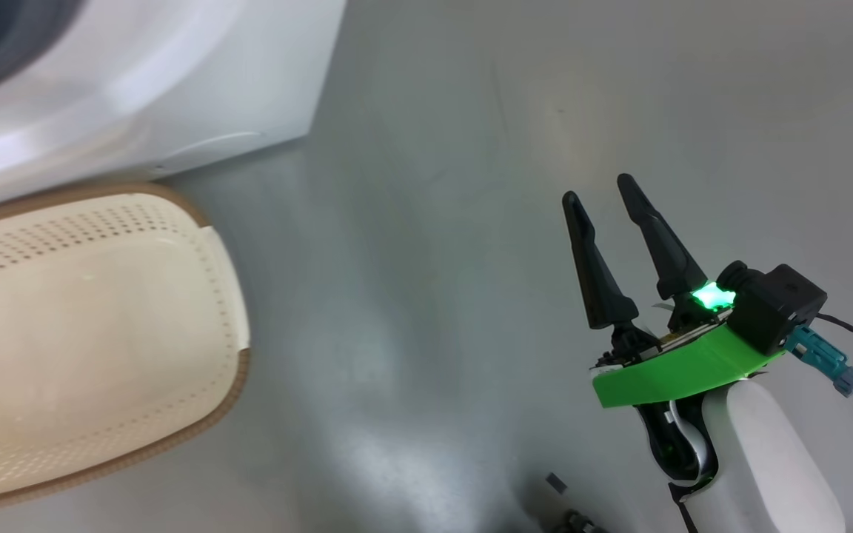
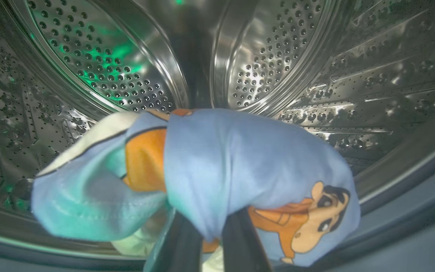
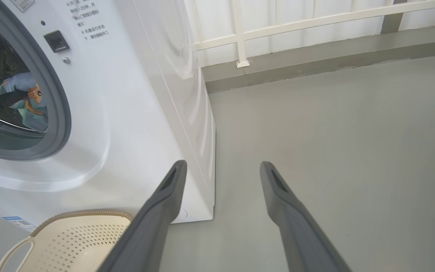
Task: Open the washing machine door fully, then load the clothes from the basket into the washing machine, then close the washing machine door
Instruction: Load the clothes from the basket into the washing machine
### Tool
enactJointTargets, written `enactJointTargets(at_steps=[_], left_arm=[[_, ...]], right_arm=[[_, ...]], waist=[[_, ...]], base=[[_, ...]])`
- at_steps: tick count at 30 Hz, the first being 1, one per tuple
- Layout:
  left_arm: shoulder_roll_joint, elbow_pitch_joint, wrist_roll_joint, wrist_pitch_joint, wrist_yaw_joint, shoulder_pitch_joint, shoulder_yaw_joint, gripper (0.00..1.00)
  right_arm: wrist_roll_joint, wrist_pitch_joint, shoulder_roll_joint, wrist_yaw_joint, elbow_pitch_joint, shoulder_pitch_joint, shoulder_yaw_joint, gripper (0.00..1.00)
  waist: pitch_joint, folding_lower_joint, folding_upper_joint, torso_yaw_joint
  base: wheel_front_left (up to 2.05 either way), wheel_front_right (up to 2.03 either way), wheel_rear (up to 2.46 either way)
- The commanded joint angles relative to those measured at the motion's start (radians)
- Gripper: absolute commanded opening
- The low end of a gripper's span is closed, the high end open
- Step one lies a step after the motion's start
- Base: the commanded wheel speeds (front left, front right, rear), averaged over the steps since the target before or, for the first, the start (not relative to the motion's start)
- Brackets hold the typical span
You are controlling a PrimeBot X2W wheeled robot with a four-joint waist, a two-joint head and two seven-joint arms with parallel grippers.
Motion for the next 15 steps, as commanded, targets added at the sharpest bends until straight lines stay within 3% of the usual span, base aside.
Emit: enactJointTargets(at_steps=[1, 9, 15], left_arm=[[0.065, 0.012, 0.012, 0.017, 0.005, -0.054, 0.014, 0.00], [0.165, 0.173, 0.026, 0.153, 0.001, -0.294, -0.019, 0.00], [0.189, 0.246, 0.028, 0.236, 0.000, -0.384, -0.036, 0.00]], right_arm=[[0.017, -0.005, 0.004, 0.002, -0.027, 0.012, 0.022, 1.00], [0.041, -0.005, 0.004, 0.002, -0.052, -0.005, 0.032, 1.00], [0.055, -0.005, 0.004, 0.002, -0.052, -0.008, 0.042, 1.00]], waist=[[0.043, 0.0000, -0.0001, -0.047], [0.104, 0.0000, -0.0001, -0.110], [0.118, 0.0000, -0.0001, -0.112]], base=[[0.00, 0.00, 0.00], [0.00, 0.00, 0.00], [0.00, 0.00, 0.00]])
